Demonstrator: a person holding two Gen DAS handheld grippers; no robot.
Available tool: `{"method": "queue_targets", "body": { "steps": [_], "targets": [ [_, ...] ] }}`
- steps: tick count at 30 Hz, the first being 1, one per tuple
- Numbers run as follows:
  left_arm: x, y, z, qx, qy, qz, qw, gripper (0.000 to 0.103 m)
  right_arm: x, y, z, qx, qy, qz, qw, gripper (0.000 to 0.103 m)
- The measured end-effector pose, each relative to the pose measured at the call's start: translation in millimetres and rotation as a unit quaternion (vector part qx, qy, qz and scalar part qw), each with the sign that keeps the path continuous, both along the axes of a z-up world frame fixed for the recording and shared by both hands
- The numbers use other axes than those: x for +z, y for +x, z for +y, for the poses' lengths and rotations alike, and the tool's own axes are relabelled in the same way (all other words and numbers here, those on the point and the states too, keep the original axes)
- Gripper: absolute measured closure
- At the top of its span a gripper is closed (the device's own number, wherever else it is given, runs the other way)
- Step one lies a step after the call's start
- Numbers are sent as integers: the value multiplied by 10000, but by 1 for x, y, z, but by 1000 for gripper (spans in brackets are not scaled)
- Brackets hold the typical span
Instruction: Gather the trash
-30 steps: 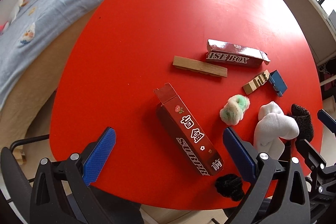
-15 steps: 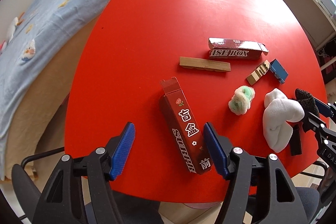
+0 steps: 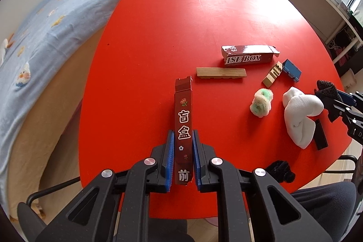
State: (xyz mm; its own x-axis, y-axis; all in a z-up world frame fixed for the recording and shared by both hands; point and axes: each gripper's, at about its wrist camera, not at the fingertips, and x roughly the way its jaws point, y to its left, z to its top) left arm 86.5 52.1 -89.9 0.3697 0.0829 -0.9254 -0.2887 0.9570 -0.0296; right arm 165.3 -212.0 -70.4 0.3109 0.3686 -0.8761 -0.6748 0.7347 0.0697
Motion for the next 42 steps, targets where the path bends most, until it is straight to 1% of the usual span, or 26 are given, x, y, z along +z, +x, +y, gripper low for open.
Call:
{"method": "queue_targets", "body": {
  "steps": [6,8,16,22,28,33,38,42],
  "targets": [
    [13,-8,-4,-327,13,-410,9986,89,16,-8,-8,-114,137,-143,9997,65],
    [20,-13,-6,-445,88,-521,9976,89,24,-13,-10,-128,190,-201,9995,65],
    [47,-38,-21,-835,126,-1000,9914,89,54,-45,-19,-68,447,-484,9978,65],
    [61,-60,-26,-1021,-38,-1251,9869,89,68,-75,-33,-12,589,-628,9963,65],
    [74,-83,-39,-1287,-117,-1422,9814,89,73,-104,-46,49,699,-685,9952,65],
    [83,-101,-53,-1599,-215,-1604,9738,89,76,-128,-56,99,813,-655,9945,65],
    [86,-117,-68,-1858,-203,-1659,9683,89,75,-155,-61,222,829,-613,9944,64],
    [80,-128,-78,-2011,-244,-1577,9665,89,68,-175,-64,312,761,-536,9952,64]
  ]
}}
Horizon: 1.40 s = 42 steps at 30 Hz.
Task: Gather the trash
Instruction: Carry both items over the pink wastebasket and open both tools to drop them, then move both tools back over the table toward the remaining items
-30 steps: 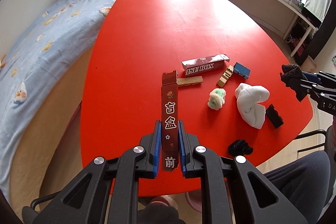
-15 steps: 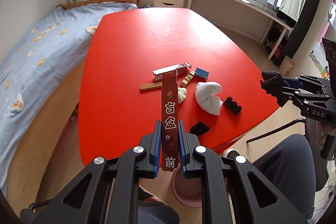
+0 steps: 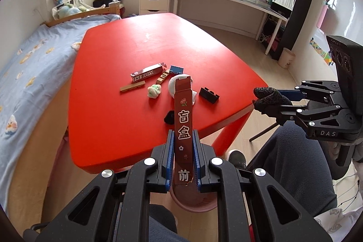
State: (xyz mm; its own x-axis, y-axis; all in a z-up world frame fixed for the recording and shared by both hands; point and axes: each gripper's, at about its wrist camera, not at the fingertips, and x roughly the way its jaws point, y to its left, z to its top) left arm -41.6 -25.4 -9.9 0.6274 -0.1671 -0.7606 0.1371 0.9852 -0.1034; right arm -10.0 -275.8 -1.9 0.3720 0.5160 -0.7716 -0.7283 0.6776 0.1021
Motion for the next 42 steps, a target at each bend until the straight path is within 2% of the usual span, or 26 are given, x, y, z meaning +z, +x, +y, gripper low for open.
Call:
{"method": "queue_targets", "body": {
  "steps": [12,23,26,28,29,30,31,33,34,36,42],
  "targets": [
    [-23,-19,-17,-340,-92,352,9988,89,-25,-24,-4,142,-125,332,9993,64],
    [-24,-19,-21,-389,-153,392,9984,88,-29,-23,-3,213,-81,443,9988,64],
    [-25,-18,-21,-406,-209,403,9981,88,-30,-22,-3,259,-52,489,9985,60],
    [-25,-18,-20,-363,-216,389,9984,84,-30,-22,-6,243,-34,476,9986,50],
    [-25,-17,-18,-346,-211,404,9984,77,-29,-21,-7,213,-24,452,9987,35],
    [-25,-17,-17,-279,-156,391,9987,58,-29,-20,-8,171,-35,413,9990,23],
    [-25,-17,-15,-215,-134,341,9991,48,-29,-19,-9,123,-56,369,9992,18],
    [-23,-18,-13,-154,-102,209,9996,15,-29,-17,-11,49,-72,351,9993,8],
    [-22,-20,-12,-120,-56,98,9999,11,-29,-16,-11,15,-75,365,9993,6],
    [-20,-21,-12,-105,2,44,9999,8,-30,-14,-13,-43,-68,390,9992,4],
    [-25,-19,-6,103,-21,153,9998,8,-35,-11,-13,-98,-96,440,9989,3]
  ]
}}
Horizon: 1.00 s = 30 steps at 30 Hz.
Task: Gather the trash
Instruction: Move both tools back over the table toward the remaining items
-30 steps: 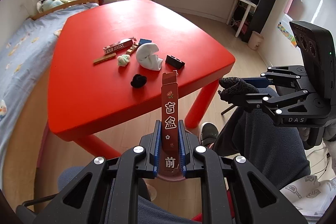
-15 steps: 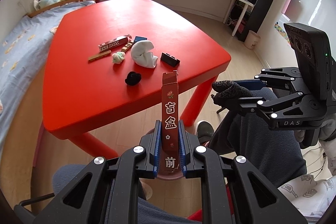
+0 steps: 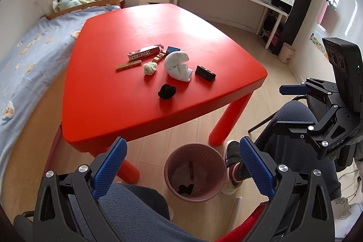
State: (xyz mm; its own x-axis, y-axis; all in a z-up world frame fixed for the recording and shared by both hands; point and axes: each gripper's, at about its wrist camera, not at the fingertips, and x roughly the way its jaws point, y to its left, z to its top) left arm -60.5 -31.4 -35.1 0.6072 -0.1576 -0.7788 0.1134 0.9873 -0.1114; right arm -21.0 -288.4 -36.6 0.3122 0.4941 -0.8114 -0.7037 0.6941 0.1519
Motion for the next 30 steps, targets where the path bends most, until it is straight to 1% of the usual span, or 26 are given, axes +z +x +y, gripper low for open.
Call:
{"method": "queue_targets", "body": {
  "steps": [19,25,30],
  "targets": [
    [-1,2,6,137,-101,58,9998,8,-2,3,-1,-42,75,137,9999,3],
    [1,7,9,158,-130,22,9998,8,1,8,0,-56,94,90,9999,3],
    [5,19,13,138,-127,36,9998,8,9,20,6,-83,67,13,9999,3]
  ]
}}
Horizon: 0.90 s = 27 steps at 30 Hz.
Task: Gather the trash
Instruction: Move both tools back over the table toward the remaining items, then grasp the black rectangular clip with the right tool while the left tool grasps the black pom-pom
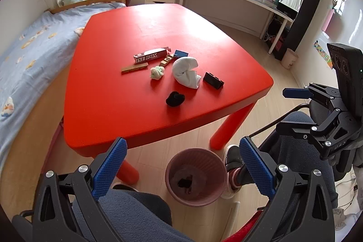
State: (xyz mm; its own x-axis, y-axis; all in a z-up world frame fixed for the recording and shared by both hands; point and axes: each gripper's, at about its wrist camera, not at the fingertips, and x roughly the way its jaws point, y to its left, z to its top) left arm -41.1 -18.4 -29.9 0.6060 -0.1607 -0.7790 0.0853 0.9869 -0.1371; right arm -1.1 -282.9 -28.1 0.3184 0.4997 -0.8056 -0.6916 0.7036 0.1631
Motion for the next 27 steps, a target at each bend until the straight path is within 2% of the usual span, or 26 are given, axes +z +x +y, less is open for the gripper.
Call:
{"method": "queue_targets", "body": {
  "steps": [14,22,27],
  "targets": [
    [1,58,10,-98,114,132,9998,8,10,68,30,-228,-271,-246,9991,3],
    [-28,89,9,-368,133,568,9976,8,-18,109,51,-271,-675,-35,9973,3],
    [-44,105,6,-473,337,803,9951,8,-43,126,62,-248,-890,165,9956,3]
  ]
}}
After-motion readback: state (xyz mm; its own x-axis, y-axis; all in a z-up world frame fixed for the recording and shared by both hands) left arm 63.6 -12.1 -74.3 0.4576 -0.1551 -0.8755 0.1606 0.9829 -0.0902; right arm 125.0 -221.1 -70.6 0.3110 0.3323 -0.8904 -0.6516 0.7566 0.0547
